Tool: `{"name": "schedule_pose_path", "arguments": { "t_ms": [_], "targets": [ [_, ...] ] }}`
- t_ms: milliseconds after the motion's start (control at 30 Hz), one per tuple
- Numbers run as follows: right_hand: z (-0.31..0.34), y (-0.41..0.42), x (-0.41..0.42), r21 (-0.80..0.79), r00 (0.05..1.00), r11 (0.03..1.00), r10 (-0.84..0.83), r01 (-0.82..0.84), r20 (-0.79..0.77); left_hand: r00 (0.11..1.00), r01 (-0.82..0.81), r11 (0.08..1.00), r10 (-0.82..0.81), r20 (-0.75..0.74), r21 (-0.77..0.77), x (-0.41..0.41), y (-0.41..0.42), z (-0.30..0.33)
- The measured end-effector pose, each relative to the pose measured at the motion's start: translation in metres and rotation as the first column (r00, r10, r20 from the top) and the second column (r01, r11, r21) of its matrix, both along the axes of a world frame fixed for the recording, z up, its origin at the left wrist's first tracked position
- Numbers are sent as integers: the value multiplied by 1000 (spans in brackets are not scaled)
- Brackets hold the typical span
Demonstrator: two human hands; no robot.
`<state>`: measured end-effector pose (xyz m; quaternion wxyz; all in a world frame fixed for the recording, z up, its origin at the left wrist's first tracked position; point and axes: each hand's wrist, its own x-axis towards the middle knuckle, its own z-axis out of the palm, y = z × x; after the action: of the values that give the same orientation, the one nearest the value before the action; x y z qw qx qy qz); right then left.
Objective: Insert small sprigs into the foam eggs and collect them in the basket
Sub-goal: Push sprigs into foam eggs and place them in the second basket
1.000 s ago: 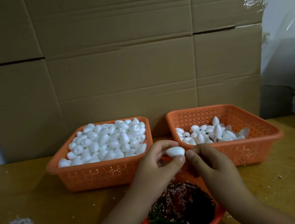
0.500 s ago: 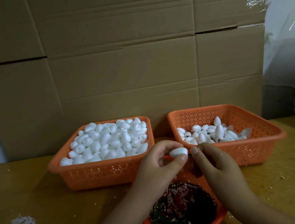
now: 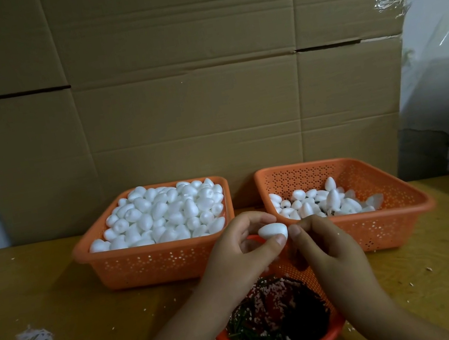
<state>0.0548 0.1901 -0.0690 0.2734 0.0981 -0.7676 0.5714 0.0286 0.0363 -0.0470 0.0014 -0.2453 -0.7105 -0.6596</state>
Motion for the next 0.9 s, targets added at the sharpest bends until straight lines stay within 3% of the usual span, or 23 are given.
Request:
{"name": "schedule_pose_path", "arguments": {
  "t_ms": [900],
  "targets": [
    [-4,0,-2,-44,998,997,56,-57,-23,1000,9,1000,-9,-8,8,0,0,0]
  ]
}}
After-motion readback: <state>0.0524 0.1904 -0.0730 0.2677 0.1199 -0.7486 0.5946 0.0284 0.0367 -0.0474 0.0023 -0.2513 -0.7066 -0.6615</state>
